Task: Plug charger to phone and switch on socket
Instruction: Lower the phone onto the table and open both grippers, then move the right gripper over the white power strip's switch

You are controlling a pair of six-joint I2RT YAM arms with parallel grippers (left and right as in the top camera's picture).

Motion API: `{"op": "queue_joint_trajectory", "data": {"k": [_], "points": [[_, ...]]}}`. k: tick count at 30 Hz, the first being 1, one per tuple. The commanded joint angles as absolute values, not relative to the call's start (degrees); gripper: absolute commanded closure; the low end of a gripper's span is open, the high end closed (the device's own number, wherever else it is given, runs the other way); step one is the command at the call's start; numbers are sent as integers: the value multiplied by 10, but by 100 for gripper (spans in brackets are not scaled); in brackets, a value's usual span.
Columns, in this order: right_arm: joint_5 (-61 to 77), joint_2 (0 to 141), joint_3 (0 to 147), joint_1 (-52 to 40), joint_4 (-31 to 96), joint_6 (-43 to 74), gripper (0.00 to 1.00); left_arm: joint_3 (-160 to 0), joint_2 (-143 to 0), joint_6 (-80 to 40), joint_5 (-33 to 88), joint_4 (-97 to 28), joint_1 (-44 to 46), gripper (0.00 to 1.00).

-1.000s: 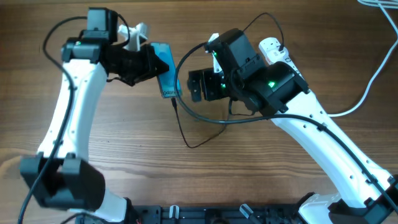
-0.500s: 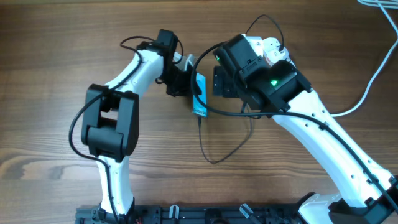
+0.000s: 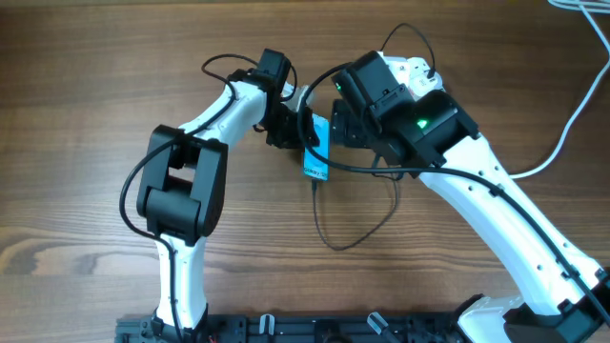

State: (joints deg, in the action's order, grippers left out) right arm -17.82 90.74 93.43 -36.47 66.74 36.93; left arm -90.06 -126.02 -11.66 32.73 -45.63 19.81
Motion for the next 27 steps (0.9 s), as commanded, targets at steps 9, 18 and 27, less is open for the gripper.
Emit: {"op": "queue_joint_trajectory", "data": {"k": [9, 18, 27], "points": [[-164, 905, 925, -363, 660, 381, 0, -900, -1268, -111, 186, -480, 197, 62], [-111, 905, 925, -334, 642, 311, 0, -900, -1194, -146, 151, -527, 173, 35], [-77, 960, 933, 10, 475, 242, 0, -900, -935, -217, 61, -500, 156, 0]]}}
